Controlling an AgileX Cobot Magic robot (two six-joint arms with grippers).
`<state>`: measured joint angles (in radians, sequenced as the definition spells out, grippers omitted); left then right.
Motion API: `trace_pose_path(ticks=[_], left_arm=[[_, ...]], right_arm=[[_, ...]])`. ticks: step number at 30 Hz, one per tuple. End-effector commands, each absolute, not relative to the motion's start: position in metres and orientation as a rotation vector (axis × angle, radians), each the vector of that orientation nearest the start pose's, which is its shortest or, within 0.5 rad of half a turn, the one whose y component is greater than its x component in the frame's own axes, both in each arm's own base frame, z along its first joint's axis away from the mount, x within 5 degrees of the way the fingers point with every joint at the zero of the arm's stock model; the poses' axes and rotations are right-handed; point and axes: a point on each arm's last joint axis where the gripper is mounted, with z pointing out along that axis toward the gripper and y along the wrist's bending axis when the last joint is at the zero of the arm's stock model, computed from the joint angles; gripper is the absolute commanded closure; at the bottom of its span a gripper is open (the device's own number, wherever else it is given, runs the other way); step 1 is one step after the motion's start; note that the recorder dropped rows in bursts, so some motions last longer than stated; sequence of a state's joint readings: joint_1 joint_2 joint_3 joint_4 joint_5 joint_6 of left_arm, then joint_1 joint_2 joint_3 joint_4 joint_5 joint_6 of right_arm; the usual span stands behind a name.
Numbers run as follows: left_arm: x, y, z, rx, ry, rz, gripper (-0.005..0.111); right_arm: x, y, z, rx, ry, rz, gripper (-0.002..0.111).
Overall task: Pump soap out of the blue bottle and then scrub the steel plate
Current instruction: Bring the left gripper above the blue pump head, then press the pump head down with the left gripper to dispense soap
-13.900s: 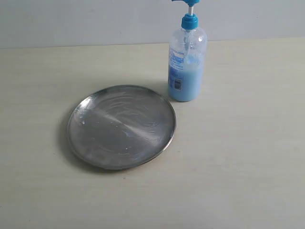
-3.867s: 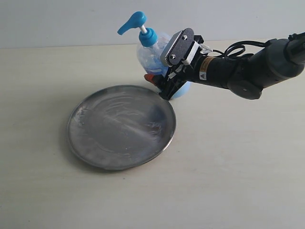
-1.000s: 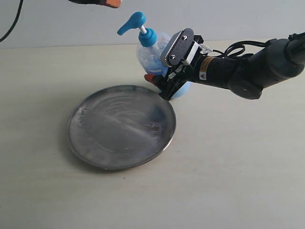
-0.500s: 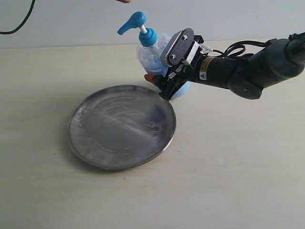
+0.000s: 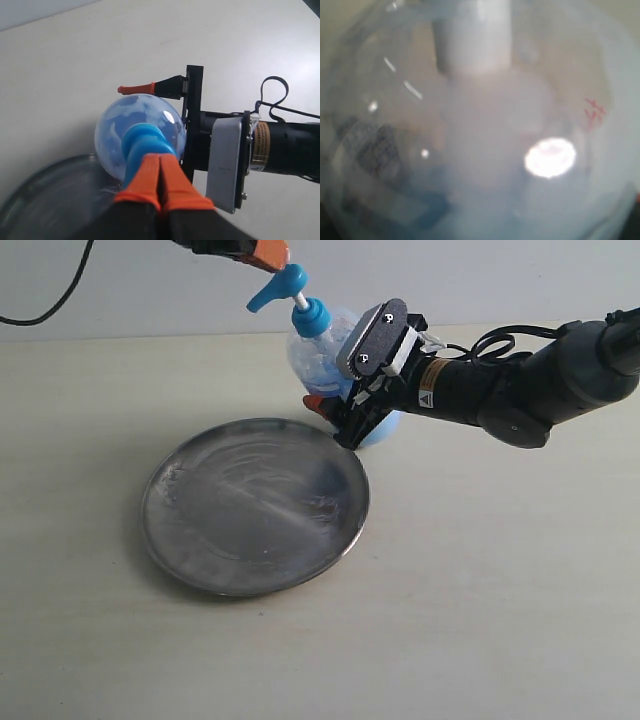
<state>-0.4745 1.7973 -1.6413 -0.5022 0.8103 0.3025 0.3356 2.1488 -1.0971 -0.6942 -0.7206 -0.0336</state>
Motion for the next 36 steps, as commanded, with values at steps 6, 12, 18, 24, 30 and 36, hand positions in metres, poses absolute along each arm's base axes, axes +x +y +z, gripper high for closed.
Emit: trace_pose_path(ticks=[6,12,18,24,30,36], left_arm=[[0.356,-0.221,0.333,0.633,2.296,-0.709,0.106],[0.356,-0.221,0.333,0.633,2.296,-0.709,0.106],[0.358,-0.222,0.327,0.634,2.311,-0.707,0.106],[0.362,-0.225,0.318,0.63,2.336,-0.717,0.106],[0.364,-0.226,0.313,0.633,2.348,-0.716,0.106],[0.366,-0.228,0.305,0.638,2.37,-0.722,0.106]], right_arm=[[0.39,0.177,0.12,-1.093,1.546,0.249,0.108],[0.39,0.177,0.12,-1.093,1.546,0.249,0.108],[0.39,0.178,0.121,-1.079,1.539,0.267,0.108],[0.39,0.178,0.121,-1.078,1.54,0.268,0.108],[0.389,0.178,0.121,-1.081,1.539,0.27,0.108],[0.387,0.18,0.121,-1.122,1.514,0.278,0.108]])
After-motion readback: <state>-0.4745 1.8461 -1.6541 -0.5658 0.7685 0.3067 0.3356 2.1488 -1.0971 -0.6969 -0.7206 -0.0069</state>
